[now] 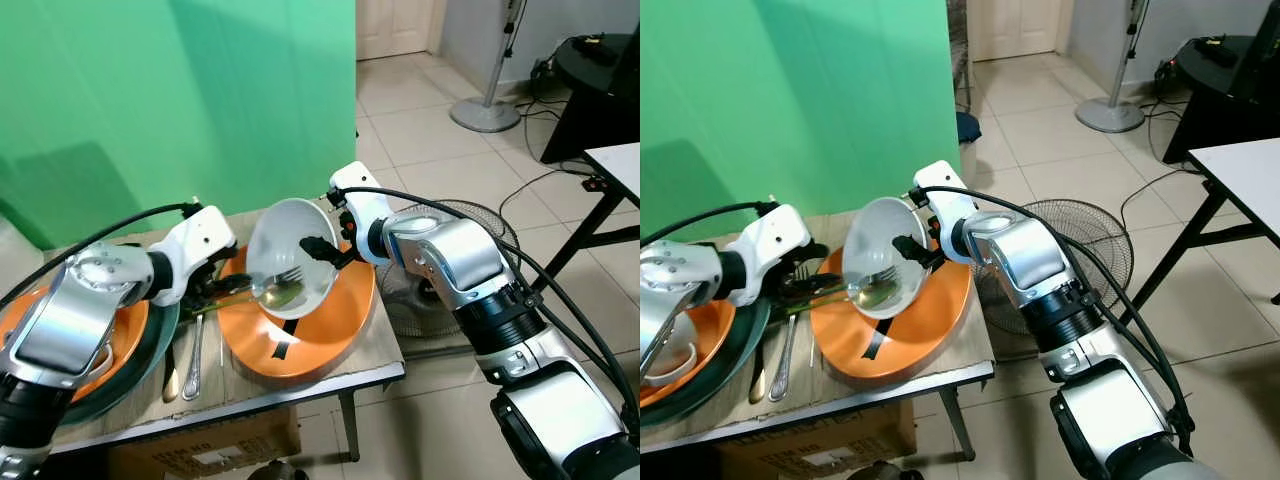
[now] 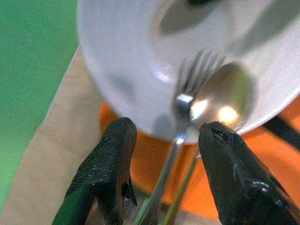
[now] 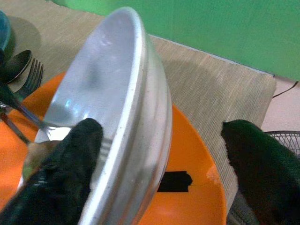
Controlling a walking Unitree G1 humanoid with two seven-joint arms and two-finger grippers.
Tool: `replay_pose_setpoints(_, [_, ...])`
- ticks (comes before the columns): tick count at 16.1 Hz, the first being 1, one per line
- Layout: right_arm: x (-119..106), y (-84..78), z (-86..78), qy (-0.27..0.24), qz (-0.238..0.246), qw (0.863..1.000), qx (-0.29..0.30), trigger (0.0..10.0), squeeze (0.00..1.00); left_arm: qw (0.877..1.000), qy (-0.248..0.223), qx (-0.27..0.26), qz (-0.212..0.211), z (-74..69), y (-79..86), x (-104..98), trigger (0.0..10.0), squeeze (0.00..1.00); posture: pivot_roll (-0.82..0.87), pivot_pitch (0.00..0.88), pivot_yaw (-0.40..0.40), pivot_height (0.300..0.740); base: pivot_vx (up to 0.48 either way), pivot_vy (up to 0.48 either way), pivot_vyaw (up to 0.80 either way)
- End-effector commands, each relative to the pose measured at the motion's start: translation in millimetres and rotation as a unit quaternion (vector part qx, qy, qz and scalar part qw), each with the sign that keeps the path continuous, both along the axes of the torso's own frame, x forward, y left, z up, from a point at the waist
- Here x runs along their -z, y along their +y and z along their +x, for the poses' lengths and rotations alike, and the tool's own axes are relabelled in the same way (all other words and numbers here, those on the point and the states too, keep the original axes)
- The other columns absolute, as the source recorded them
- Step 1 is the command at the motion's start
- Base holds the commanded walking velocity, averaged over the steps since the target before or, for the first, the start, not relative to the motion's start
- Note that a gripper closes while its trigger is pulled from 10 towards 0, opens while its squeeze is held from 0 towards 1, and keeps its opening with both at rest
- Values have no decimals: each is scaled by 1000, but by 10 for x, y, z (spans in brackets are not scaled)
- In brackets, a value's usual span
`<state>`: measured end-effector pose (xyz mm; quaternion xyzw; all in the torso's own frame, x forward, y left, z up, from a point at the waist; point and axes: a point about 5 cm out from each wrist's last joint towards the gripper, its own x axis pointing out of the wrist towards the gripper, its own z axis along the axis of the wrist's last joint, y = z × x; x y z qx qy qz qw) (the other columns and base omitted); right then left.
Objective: Setting the table
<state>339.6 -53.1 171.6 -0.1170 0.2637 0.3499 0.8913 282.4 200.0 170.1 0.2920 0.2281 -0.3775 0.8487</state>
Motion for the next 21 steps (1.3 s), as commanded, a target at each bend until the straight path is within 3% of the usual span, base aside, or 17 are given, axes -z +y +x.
replay_pose_setpoints(1, [-41,16,11,-12,-12,1000,-1,4000,0,1000,-4,-18,18,-2,50,5,10000,0,-21,0,101,740,0,0,0])
replay_pose_setpoints(4, [-42,23,1,-40,-48,998,-4,471,0,999,-1,-30,41,-39,16,104,10000,0,-23,0,96,740,0,0,0])
replay_pose_setpoints(5, [-35,26,-2,-41,-49,998,-4,0,0,999,-1,-29,40,-44,3,107,10000,0,-23,0,96,740,0,0,0])
replay_pose_setpoints(11, [-50,34,9,-81,-79,994,10,0,0,999,12,-29,42,-88,-63,184,10000,0,-26,0,95,740,0,0,0])
replay_pose_setpoints(21, [-49,69,20,-123,-75,988,58,0,0,997,30,-33,57,-107,-45,281,10000,0,-33,0,100,740,0,0,0])
